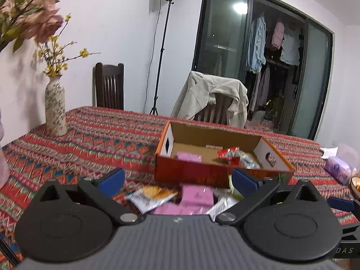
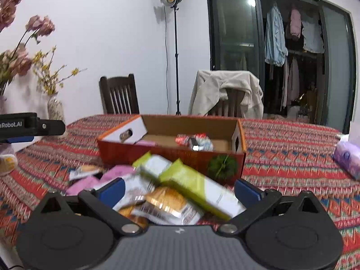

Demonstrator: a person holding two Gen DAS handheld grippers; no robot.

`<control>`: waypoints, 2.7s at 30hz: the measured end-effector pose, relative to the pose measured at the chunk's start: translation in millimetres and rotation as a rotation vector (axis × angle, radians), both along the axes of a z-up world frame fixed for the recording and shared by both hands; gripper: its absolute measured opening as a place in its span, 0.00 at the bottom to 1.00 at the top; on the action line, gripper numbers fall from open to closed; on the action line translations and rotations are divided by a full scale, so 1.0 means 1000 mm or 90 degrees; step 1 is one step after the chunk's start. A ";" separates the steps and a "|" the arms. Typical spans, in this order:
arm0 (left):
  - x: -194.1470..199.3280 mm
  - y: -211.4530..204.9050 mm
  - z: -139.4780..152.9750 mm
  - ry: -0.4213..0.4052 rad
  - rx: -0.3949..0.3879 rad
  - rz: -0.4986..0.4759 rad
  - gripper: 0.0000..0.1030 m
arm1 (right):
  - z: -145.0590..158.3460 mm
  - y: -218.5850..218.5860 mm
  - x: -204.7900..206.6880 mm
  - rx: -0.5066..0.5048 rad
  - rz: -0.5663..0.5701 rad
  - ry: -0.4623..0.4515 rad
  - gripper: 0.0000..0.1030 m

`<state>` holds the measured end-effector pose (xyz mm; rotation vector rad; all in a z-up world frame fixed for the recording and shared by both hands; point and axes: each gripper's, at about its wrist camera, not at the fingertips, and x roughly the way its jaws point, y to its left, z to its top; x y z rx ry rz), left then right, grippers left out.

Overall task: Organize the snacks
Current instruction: 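Withdraw both tools from the box back over the snack pile, then grasp a white snack packet with the right tool while the left tool grasps the pumpkin-seed crisp packet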

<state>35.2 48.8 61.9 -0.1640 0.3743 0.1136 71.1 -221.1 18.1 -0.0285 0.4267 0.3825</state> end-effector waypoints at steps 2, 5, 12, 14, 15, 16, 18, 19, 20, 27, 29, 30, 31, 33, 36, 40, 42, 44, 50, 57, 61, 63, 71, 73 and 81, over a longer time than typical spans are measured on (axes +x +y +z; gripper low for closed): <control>-0.007 0.001 -0.006 0.007 0.000 0.001 1.00 | -0.007 0.003 -0.008 -0.005 0.008 0.014 1.00; -0.016 0.001 -0.016 0.027 -0.003 0.001 1.00 | -0.017 0.009 -0.017 -0.015 0.025 0.036 1.00; -0.032 0.000 -0.048 0.072 -0.005 -0.010 1.00 | -0.046 0.034 -0.036 -0.054 0.068 0.075 1.00; -0.036 -0.001 -0.056 0.085 -0.004 -0.012 1.00 | -0.053 0.038 -0.037 -0.063 0.073 0.083 1.00; -0.038 -0.001 -0.060 0.093 -0.004 -0.012 1.00 | -0.055 0.040 -0.037 -0.067 0.074 0.088 1.00; -0.040 -0.001 -0.064 0.100 -0.003 -0.013 1.00 | -0.057 0.041 -0.038 -0.068 0.076 0.092 1.00; -0.042 -0.001 -0.067 0.107 -0.003 -0.013 1.00 | -0.061 0.043 -0.040 -0.069 0.084 0.095 1.00; -0.044 -0.001 -0.068 0.110 -0.003 -0.012 1.00 | -0.062 0.045 -0.040 -0.072 0.085 0.095 1.00; -0.046 -0.001 -0.068 0.111 -0.003 -0.012 1.00 | -0.065 0.047 -0.040 -0.077 0.085 0.096 1.00; -0.054 -0.001 -0.066 0.109 -0.001 -0.008 1.00 | -0.076 0.047 -0.044 -0.068 0.095 0.056 1.00; -0.054 0.000 -0.066 0.110 -0.003 -0.006 1.00 | -0.078 0.046 -0.044 -0.060 0.097 0.052 1.00; -0.054 0.000 -0.066 0.109 -0.003 -0.006 1.00 | -0.078 0.045 -0.044 -0.058 0.098 0.051 1.00; -0.054 0.000 -0.066 0.108 -0.004 -0.008 1.00 | -0.078 0.045 -0.045 -0.058 0.102 0.048 0.99; -0.055 0.000 -0.066 0.107 -0.007 -0.012 1.00 | -0.077 0.044 -0.046 -0.052 0.115 0.046 0.94; -0.055 0.000 -0.067 0.110 -0.009 -0.016 1.00 | -0.075 0.045 -0.050 -0.051 0.134 0.036 0.77; -0.055 0.001 -0.068 0.112 -0.008 -0.021 1.00 | -0.076 0.045 -0.055 -0.048 0.139 0.024 0.63; -0.053 0.002 -0.069 0.113 -0.009 -0.021 1.00 | -0.075 0.044 -0.056 -0.046 0.140 0.022 0.55; -0.051 0.001 -0.069 0.117 -0.009 -0.020 1.00 | -0.075 0.043 -0.056 -0.041 0.139 0.021 0.53; -0.044 -0.005 -0.071 0.122 -0.005 -0.026 1.00 | -0.072 0.033 -0.051 -0.015 0.126 0.024 0.52; -0.029 -0.019 -0.074 0.133 0.003 -0.030 1.00 | -0.063 0.015 -0.043 0.012 0.089 -0.003 0.52; -0.016 -0.032 -0.075 0.138 0.018 -0.024 1.00 | -0.063 0.005 -0.035 0.010 0.062 -0.007 0.52; -0.009 -0.037 -0.076 0.145 0.021 -0.012 1.00 | -0.063 0.000 -0.031 0.010 0.050 -0.011 0.52; 0.017 -0.052 -0.081 0.164 0.033 0.035 1.00 | -0.064 -0.021 -0.022 0.019 0.019 -0.028 0.52; 0.022 -0.056 -0.083 0.171 0.040 0.044 1.00 | -0.066 -0.025 -0.020 0.020 0.013 -0.027 0.52; 0.034 -0.059 -0.090 0.192 0.037 0.063 0.85 | -0.071 -0.036 -0.015 0.034 0.009 -0.021 0.53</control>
